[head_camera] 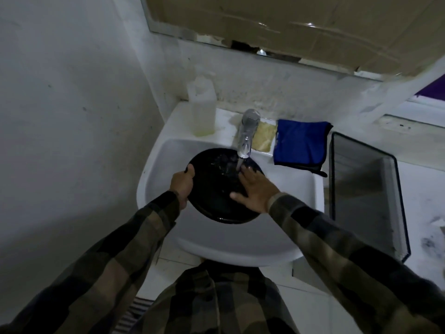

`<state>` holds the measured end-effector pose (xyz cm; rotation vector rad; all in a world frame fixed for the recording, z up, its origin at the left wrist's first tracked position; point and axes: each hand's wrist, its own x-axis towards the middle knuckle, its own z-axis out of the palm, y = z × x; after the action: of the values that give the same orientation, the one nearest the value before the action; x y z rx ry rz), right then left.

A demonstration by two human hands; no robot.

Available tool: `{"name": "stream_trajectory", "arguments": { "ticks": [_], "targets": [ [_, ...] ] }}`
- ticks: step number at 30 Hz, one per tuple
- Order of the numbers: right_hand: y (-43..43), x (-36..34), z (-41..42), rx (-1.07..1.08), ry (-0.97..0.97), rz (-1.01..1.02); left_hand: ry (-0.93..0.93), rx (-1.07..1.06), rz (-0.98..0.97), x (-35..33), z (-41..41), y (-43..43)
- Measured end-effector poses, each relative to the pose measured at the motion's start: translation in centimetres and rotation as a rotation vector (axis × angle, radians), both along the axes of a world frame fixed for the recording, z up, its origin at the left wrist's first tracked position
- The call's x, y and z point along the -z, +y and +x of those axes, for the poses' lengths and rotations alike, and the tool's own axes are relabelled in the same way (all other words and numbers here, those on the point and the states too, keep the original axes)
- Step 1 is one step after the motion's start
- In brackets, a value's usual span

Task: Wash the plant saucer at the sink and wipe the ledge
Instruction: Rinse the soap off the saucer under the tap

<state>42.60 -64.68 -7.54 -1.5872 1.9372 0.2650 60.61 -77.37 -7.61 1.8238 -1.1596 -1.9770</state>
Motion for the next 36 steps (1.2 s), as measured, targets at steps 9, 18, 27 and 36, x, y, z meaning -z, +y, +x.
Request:
{"name": "stream_trajectory", "arguments": {
  "ticks": [9, 18, 27, 36],
  "targets": [
    [4.7, 0.9, 3.6, 0.12, -0.474, -0.652, -0.008, 0.053, 0.129, -1.7, 0.5, -1.5],
    [2.4, 1.1, 5.5, 0.967, -0.983, -0.595, -0.11, 0.2, -0.044, -0.5, -1.5, 0.2],
    [1.3, 3.3, 5.8, 1.677, -1.363, -0.486, -0.373, 0.995, -0.795, 1.0, -3.8, 6.6],
    [3.7, 4.3, 1.9, 1.951, -1.39, -0.343, -0.519, 0.612, -0.541, 2.6, -2.3, 1.5]
  ]
}}
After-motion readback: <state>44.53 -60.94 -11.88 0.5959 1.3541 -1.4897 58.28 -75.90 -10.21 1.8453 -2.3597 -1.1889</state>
